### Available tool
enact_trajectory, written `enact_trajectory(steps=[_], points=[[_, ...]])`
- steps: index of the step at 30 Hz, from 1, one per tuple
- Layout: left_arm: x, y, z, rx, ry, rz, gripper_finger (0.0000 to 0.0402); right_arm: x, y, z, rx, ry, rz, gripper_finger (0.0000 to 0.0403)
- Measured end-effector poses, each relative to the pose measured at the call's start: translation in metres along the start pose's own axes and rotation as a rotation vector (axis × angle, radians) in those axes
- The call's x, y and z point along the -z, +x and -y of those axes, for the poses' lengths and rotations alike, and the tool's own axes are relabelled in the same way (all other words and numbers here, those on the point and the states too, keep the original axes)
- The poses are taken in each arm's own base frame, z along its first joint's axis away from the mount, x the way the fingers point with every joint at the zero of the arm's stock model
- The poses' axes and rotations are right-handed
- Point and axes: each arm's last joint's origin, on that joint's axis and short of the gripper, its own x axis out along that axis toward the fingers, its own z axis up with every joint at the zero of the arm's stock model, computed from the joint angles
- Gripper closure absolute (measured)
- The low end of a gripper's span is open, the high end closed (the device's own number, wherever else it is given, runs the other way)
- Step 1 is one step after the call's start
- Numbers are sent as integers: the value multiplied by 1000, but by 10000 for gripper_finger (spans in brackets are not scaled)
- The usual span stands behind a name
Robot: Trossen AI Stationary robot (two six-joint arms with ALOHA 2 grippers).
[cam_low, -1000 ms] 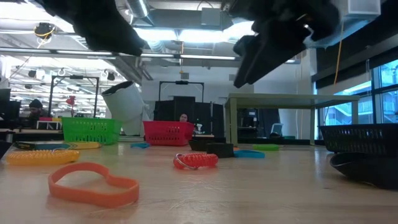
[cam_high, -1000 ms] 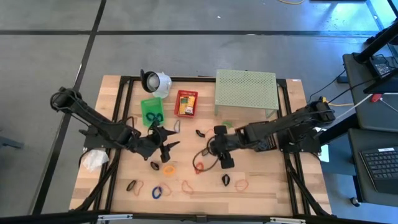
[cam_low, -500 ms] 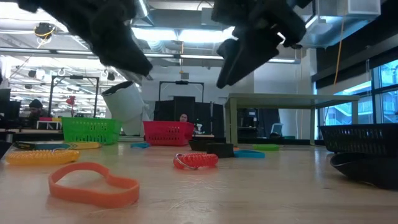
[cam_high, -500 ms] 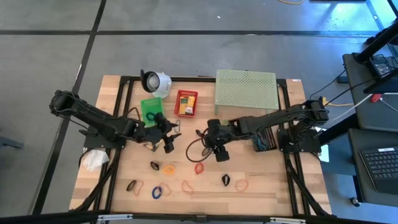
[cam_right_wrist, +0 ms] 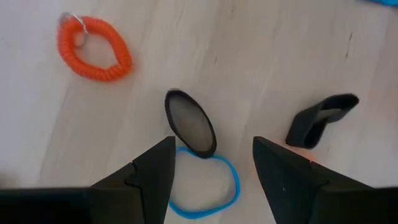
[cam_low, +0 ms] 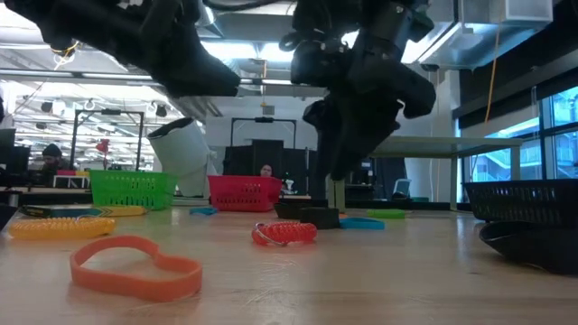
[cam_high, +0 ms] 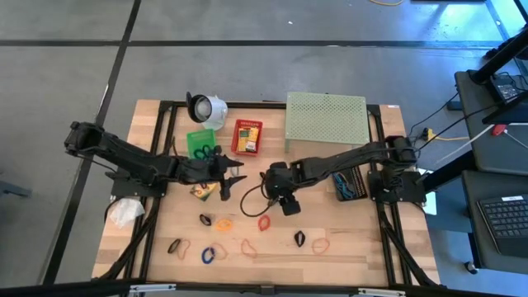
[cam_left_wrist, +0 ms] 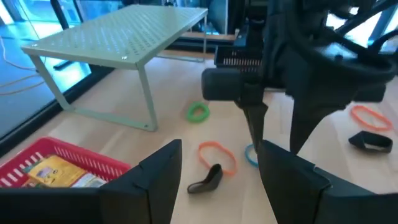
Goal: Pick & Place Office Desk Supplies
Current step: Put the black rubber band into the black basket
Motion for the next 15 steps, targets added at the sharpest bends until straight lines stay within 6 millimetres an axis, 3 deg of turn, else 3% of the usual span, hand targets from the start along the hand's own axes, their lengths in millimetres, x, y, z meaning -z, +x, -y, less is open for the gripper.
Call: enact_trajectory(steps=[15], points=[[2,5,-9,144,-45,-38,199,0,23,-5,-51,-7,-12,208]])
